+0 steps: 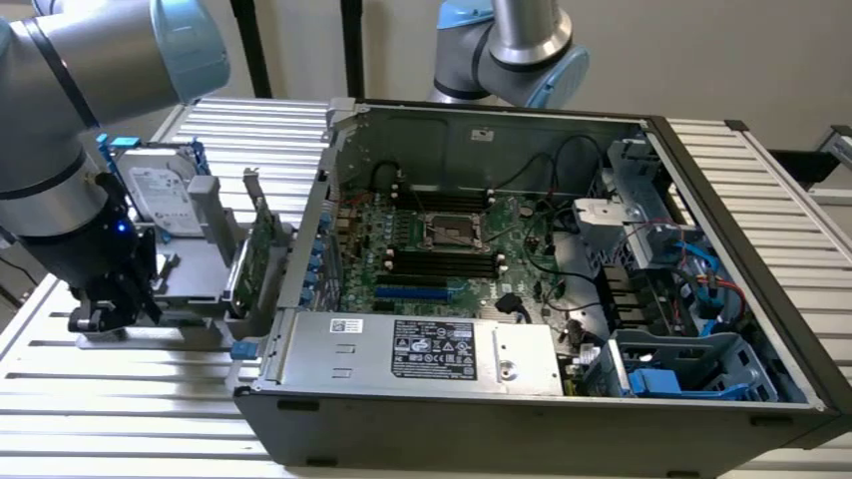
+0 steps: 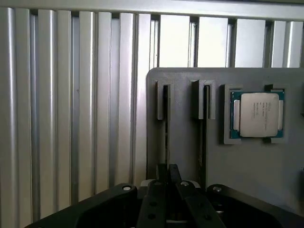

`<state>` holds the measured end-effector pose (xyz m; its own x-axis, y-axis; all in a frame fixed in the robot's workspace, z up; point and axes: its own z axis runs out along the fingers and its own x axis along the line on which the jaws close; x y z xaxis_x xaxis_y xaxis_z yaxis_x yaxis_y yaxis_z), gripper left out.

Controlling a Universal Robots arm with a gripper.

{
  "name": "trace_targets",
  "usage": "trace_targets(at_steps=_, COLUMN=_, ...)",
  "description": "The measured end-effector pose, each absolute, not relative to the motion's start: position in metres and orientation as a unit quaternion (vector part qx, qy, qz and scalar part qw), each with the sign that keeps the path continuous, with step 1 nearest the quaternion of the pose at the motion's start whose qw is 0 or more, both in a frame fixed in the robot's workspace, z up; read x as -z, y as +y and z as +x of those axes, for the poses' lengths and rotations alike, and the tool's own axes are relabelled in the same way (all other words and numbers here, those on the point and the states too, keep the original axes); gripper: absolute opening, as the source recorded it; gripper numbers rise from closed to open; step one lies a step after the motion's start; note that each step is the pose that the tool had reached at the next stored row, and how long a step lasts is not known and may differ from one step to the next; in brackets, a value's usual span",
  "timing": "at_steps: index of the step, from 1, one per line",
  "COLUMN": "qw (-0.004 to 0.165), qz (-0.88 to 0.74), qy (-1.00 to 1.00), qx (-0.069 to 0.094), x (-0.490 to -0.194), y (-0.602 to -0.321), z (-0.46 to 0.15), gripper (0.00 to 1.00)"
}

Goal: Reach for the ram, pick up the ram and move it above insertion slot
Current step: 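Pick up the ram and move it above insertion slot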

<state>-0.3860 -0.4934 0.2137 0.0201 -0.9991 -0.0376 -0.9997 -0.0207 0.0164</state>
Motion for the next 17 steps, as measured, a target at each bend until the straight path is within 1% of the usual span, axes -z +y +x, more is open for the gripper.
trace_targets(at_steps=6, qw=0.008, qz=-0.714, qy=0.7, qx=-0.02, x=-0.233, y=-0.493, z=-0.386, gripper=0.13)
trace_targets(at_steps=17, qw=0.008, qz=-0.714, qy=0.7, qx=-0.02, x=-0.282, y=-0.493, z=-0.377, gripper=0.13)
